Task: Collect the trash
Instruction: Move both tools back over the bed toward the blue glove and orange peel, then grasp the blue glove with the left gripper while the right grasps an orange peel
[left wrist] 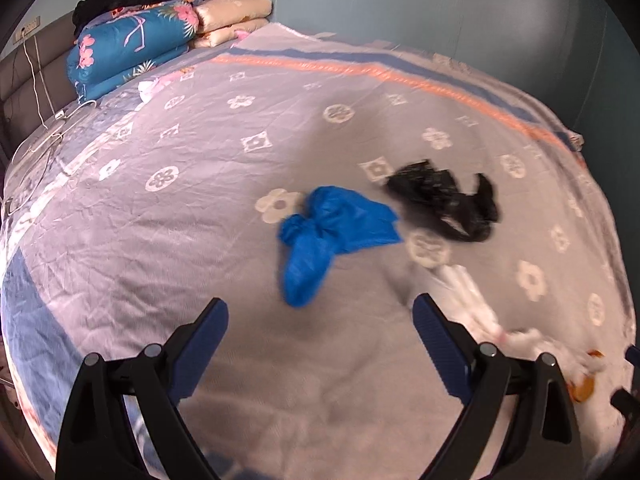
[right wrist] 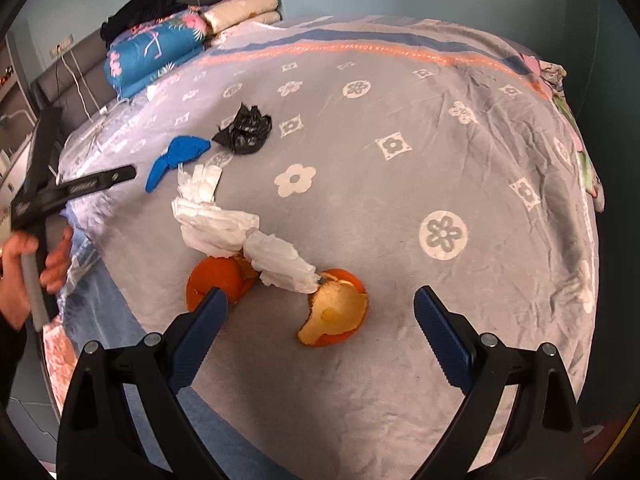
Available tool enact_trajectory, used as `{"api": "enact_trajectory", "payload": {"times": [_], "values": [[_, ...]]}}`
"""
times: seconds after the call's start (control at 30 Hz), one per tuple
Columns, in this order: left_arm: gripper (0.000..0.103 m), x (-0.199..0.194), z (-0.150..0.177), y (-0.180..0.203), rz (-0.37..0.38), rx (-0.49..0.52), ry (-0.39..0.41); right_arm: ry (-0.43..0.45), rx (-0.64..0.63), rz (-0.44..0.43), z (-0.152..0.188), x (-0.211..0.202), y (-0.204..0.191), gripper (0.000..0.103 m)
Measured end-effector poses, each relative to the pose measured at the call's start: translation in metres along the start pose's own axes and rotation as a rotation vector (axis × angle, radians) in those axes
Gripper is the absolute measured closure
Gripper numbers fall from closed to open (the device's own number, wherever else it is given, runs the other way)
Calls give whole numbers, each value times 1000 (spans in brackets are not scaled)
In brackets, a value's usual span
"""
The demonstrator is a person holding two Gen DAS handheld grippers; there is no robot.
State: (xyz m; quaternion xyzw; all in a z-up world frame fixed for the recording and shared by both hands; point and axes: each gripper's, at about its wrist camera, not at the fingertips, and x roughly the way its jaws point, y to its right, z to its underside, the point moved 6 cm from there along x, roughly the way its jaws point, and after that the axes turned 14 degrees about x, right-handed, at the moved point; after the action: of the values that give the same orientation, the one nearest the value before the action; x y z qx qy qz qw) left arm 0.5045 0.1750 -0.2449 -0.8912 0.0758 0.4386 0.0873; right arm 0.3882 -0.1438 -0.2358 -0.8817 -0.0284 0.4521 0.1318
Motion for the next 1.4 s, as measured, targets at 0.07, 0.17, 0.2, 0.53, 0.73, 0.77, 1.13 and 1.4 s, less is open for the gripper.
{"api": "enact_trajectory", "payload": {"times": [0.07,0.17,0.2,0.53,0.73,0.77,1.13,1.4], "values": [[13,15,-4,-9,-7,-8,-10,5,-25,35,1,7,-3,13],[13,34,-7,-18,-7,-23,-29,-1,-39,56,3,14,-5,13],[13,38,-7,-19,-2,-28,-31,-4,-36,64,3,18,-5,13],[24,68,-15,-20,56,-27,-37,-27,-24,141,3,40,1,22],[70,72,-17,-18,57,-14,-26,-41,-25,168,5,48,0,53],[84,73,-17,-15,60,-2,-27,-46,-24,170,6,49,0,55],[101,39,-21,-8,47,12,29,-52,7,155,7,47,2,84],[101,12,-16,0,56,17,42,-57,39,132,10,32,6,99]]}}
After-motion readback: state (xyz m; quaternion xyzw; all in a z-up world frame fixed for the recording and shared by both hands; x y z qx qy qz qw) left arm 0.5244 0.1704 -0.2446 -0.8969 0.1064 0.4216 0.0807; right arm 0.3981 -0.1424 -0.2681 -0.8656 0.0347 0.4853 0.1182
